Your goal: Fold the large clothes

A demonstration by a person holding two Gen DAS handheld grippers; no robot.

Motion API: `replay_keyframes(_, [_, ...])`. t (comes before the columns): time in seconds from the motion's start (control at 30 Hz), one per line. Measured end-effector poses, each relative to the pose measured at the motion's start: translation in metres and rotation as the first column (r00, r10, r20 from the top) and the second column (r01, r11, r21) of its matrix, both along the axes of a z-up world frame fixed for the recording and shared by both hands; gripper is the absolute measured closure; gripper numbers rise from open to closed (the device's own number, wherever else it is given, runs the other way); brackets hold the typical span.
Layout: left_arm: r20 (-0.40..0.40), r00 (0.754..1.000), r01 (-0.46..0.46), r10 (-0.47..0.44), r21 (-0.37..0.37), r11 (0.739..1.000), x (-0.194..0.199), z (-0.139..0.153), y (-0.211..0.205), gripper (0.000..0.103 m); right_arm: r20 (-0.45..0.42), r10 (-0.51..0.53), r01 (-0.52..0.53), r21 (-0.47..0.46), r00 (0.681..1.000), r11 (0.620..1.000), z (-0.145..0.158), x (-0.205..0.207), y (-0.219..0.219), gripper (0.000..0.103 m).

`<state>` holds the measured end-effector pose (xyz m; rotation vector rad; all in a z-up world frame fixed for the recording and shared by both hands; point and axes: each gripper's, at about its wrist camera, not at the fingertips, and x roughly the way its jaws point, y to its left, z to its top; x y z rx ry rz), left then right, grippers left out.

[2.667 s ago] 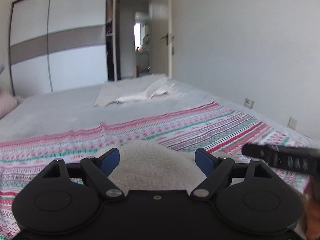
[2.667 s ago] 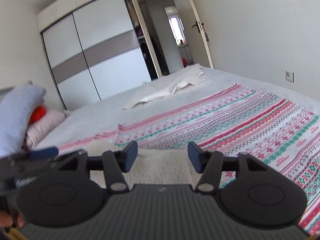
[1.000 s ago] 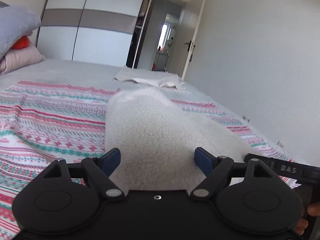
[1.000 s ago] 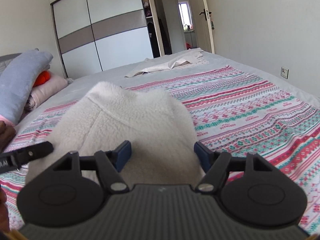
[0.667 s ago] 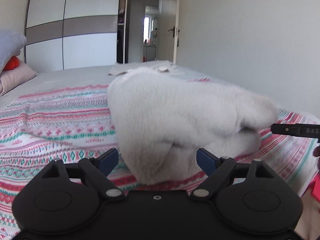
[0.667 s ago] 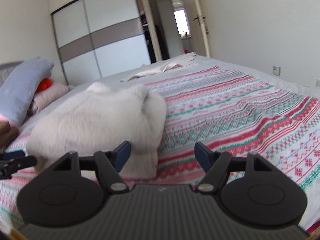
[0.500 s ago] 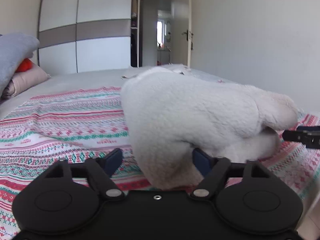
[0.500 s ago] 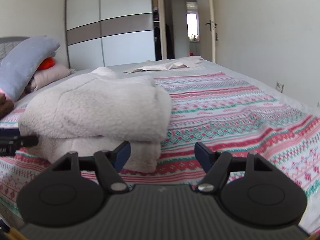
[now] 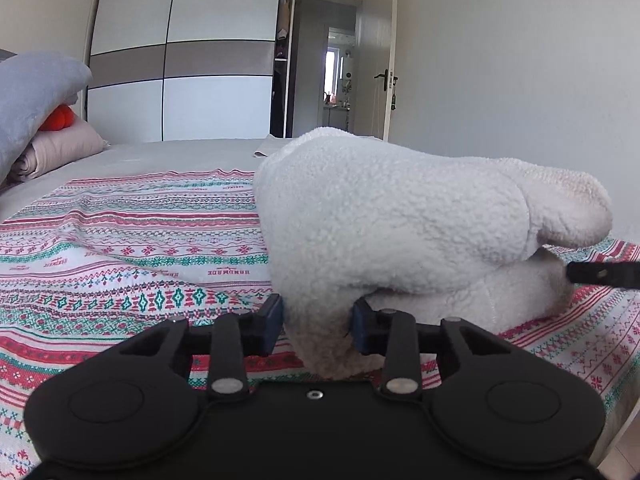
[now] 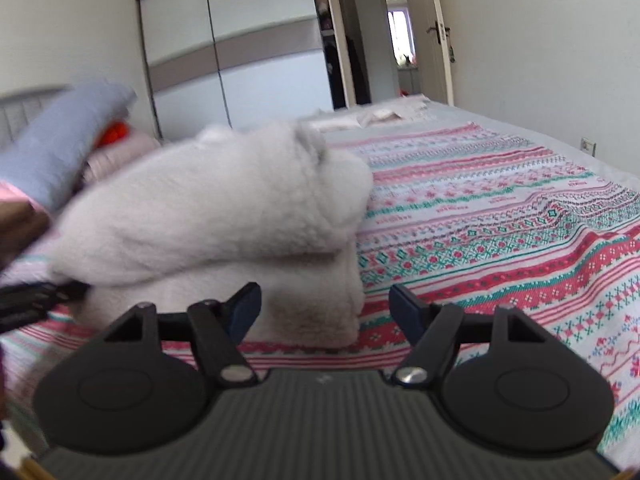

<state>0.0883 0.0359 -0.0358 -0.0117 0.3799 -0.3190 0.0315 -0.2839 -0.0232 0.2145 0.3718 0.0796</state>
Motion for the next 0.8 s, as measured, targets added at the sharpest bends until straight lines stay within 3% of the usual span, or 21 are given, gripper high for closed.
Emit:
replay_keyframes(0.13, [0.001, 1.0, -0.005, 0.005, -0.007, 1.0, 0.0, -0.002, -0.001, 0.067, 0.092, -0.013, 0.004, 0.1, 0.996, 0.995, 0.029, -0.015, -0.014, 0.033])
replay_keyframes(0.23, [-0.005, 1.0, -0.007, 0.007, -0.018, 1.0, -0.001, -0.002, -0.001, 0.067, 0.064, 0.02, -0.032, 0.195, 0.998, 0.98, 0.048, 0.01, -0.025, 0.034])
replay_keyframes(0.27, [-0.005, 1.0, -0.008, 0.008, -0.018, 1.0, 0.0, -0.002, 0.0, 0.067, 0.052, 0.039, -0.05, 0.224, 0.998, 0.973, 0.049, 0.021, -0.026, 0.041])
replay_keyframes(0.3, [-0.005, 1.0, -0.009, 0.009, -0.016, 1.0, 0.0, -0.002, 0.0, 0.067, 0.032, 0.054, -0.06, 0.247, 0.998, 0.967, 0.048, 0.033, -0.026, 0.064])
replay_keyframes(0.33, [-0.004, 1.0, -0.008, 0.008, -0.013, 1.0, 0.0, -0.002, 0.0, 0.067, 0.014, 0.071, -0.072, 0.275, 0.997, 0.959, 0.048, 0.043, -0.027, 0.077])
replay_keyframes(0.4, [-0.002, 1.0, -0.001, 0.001, -0.006, 1.0, -0.001, -0.003, -0.001, 0.067, 0.032, 0.026, -0.035, 0.343, 0.999, 0.939, 0.044, 0.05, -0.036, 0.086])
replay_keyframes(0.5, [-0.018, 0.999, 0.027, -0.027, -0.02, 0.999, 0.002, -0.005, -0.001, 0.067, -0.12, -0.053, 0.095, 0.381, 0.991, 0.92, 0.013, 0.071, -0.042, 0.086])
replay_keyframes(0.67, [-0.052, 0.998, 0.02, -0.022, -0.038, 0.999, 0.0, -0.001, 0.0, 0.064, -0.069, -0.061, 0.083, 0.387, 0.996, 0.918, 0.007, 0.049, -0.039, 0.082])
replay_keyframes(0.73, [-0.083, 0.996, 0.012, -0.019, -0.08, 0.997, -0.003, 0.005, 0.003, 0.064, -0.05, -0.08, 0.093, 0.344, 0.996, 0.934, 0.016, 0.036, -0.037, 0.076])
replay_keyframes(0.8, [-0.114, 0.993, 0.01, -0.023, -0.115, 0.993, -0.009, 0.011, 0.006, 0.058, -0.024, -0.097, 0.1, 0.27, 0.995, 0.958, 0.026, 0.023, -0.03, 0.06])
